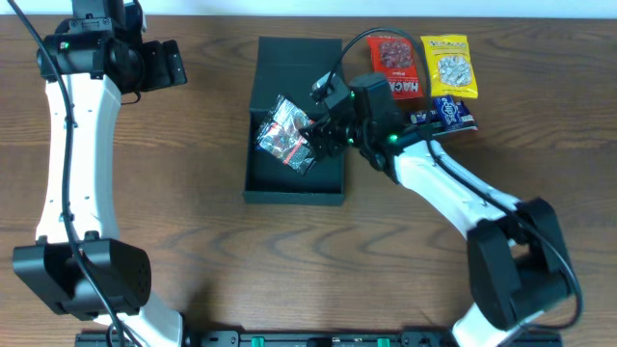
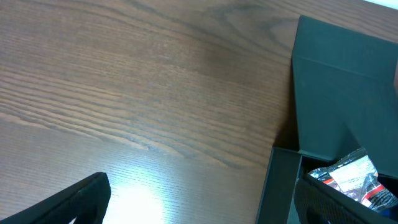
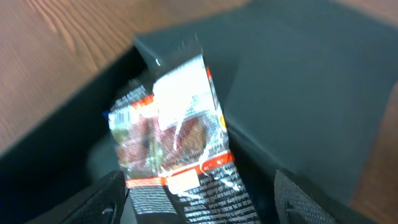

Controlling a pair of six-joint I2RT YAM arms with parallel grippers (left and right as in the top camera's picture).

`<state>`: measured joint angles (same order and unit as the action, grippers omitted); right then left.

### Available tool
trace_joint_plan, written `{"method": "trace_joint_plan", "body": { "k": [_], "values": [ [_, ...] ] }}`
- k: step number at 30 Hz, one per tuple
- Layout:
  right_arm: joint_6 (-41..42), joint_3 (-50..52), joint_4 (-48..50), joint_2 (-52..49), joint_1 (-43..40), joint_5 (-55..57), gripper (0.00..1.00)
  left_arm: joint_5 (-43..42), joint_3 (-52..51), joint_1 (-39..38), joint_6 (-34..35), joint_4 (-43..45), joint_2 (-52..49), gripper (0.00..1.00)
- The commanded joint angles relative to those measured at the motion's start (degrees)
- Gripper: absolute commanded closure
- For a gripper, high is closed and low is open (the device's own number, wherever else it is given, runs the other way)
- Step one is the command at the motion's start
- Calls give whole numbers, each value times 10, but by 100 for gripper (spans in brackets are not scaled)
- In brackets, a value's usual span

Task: Pack container
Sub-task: 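Lower the Haribo bag into the box beside the Oreo roll and release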

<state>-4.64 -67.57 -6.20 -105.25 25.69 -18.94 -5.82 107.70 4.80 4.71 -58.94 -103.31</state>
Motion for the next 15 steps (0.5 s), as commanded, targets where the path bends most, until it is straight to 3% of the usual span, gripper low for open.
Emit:
{"method": "trace_joint_plan", "body": {
  "k": [1,7,15],
  "values": [
    [3,-28,2,-23,3,-9,26,-2,2,2,6,-2,-2,5],
    [-4,-46,0,-52,9,25,20,-2,2,1,6,-2,-2,5],
    [-8,-48,-9,-77,10,14,22,-2,2,1,6,-2,-2,4]
  ]
}}
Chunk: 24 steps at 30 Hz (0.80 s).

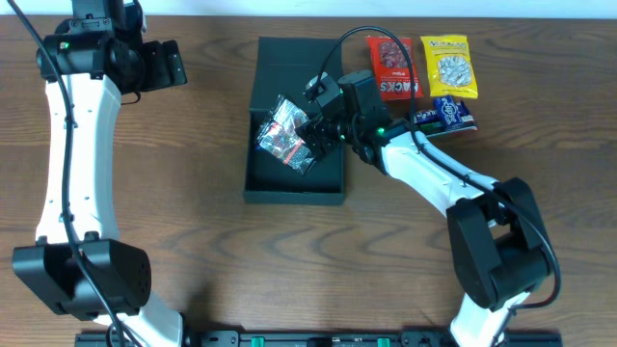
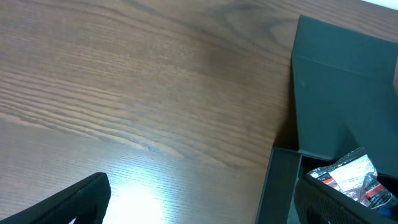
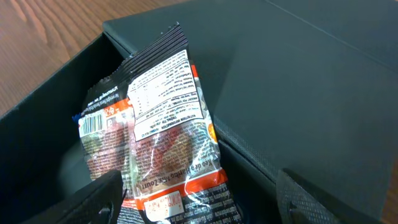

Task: Pack container
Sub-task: 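Lower the Haribo bag into the box beside the Oreo roll and release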

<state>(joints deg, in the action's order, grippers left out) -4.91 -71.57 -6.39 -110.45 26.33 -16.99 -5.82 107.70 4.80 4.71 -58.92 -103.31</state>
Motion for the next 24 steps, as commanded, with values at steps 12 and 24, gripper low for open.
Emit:
{"method": "trace_joint_plan", "body": {
  "k": [12,24],
  "values": [
    [-5,-21,-62,-24,16,-19,26,0,2,1,4,-2,-2,5],
    [-30,-53,-128,-20,19,14,25,0,2,1,4,-1,-2,5]
  ]
}}
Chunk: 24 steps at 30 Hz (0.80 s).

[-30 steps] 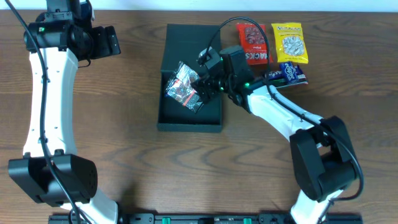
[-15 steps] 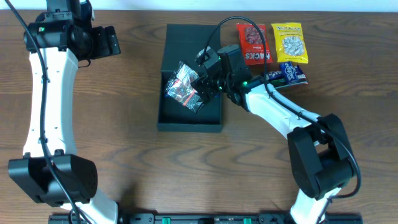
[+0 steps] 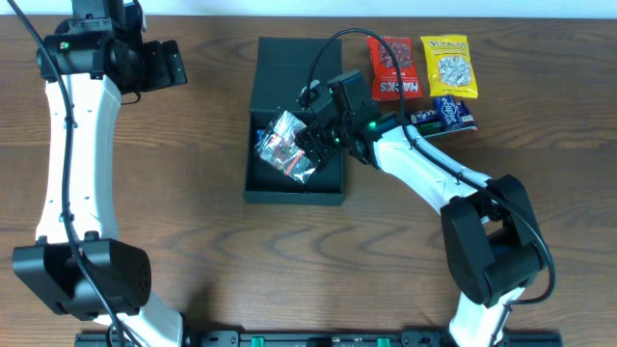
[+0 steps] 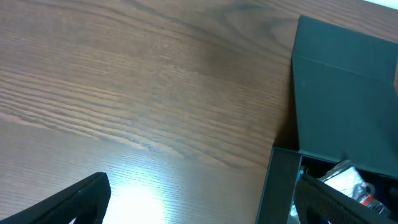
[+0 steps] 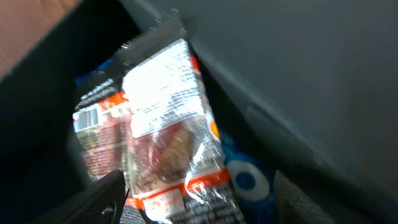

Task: Pack container
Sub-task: 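Lower the Haribo bag into the box beside the Oreo roll and release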

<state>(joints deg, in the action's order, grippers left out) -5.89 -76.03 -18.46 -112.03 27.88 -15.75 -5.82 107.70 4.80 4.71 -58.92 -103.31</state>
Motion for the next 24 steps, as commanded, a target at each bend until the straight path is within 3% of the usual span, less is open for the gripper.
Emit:
{"method": "trace_joint_plan", "body": {
  "k": [1,11,14,19,24],
  "values": [
    [-22,-9,-12,-4,5,-2,26,0,2,1,4,0,-2,4],
    [-41,-9,-43,-4,18,-38,48,0,2,1,4,5,-2,4],
    [-41,-9,-50,-4,23,-52,63,0,2,1,4,5,-2,5],
    [-49,-9,-53,-15,31,-50,97,0,2,1,4,5,-2,5],
    [-49,-9,-45,-37,36,-50,99,0,2,1,4,5,-2,5]
  ]
}}
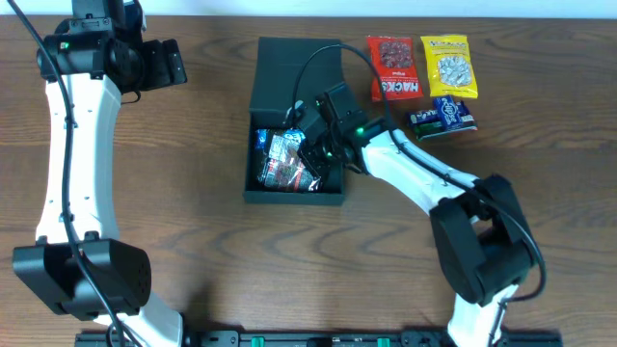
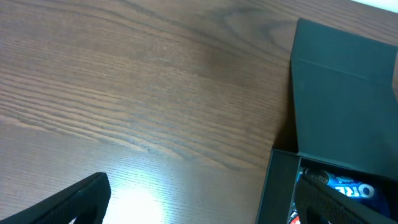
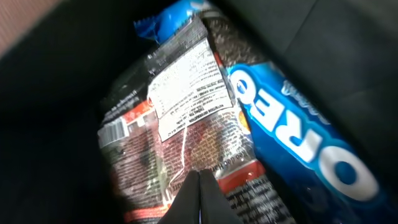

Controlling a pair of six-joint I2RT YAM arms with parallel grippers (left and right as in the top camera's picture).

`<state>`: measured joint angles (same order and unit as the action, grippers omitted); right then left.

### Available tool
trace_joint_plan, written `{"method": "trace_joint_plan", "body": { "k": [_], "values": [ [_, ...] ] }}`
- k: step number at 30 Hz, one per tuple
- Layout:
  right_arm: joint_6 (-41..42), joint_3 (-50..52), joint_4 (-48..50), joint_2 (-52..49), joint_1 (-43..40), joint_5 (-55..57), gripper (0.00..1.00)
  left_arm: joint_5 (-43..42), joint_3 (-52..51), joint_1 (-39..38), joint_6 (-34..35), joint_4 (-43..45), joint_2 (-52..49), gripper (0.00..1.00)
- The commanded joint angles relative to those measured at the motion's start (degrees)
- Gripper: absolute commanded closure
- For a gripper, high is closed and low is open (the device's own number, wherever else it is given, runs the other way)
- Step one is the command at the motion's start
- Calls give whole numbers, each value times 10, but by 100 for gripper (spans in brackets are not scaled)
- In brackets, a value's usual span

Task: Pack container
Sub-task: 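Lower the Haribo bag into the box beside the Oreo roll and release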

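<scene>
The dark green box (image 1: 294, 196) lies open at the table's middle, its lid (image 1: 297, 67) folded back. Inside it a clear, red and black snack packet (image 3: 180, 118) lies partly over a blue Oreo pack (image 3: 298, 118). My right gripper (image 3: 199, 182) is shut and down in the box, its tips against the packet's film. In the overhead view it sits at the packet's right side (image 1: 311, 154). My left gripper (image 2: 202, 202) stands open over bare table left of the box, far from it (image 1: 159, 63).
Right of the lid lie a red Hacks packet (image 1: 393, 67), a yellow snack packet (image 1: 450, 66) and a small blue Oreo pack (image 1: 443, 116). A black cable arcs from my right arm over the lid.
My right gripper was open over the tilted snack packet. Now it is shut and lower in the box, tips on the packet. The packet lies flatter, and more of the Oreo pack under it shows.
At first the snack packet stood tilted in the box, with my right gripper open at its right. At each later moment the gripper was farther left and closer to it. Now it is shut on top of the flattened packet. My left arm has stayed still.
</scene>
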<state>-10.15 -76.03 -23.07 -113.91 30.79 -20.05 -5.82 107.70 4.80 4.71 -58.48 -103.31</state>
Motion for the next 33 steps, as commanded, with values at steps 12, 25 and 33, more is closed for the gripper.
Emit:
{"method": "trace_joint_plan", "body": {
  "k": [12,25,33],
  "values": [
    [-6,-19,-16,-40,15,-12,99,0,2,1,4,0,-2,4],
    [-6,-81,-22,-46,22,-26,99,0,2,1,4,3,-2,5],
    [-6,-81,-15,-85,41,-30,99,0,2,1,4,7,-2,5]
  ]
}}
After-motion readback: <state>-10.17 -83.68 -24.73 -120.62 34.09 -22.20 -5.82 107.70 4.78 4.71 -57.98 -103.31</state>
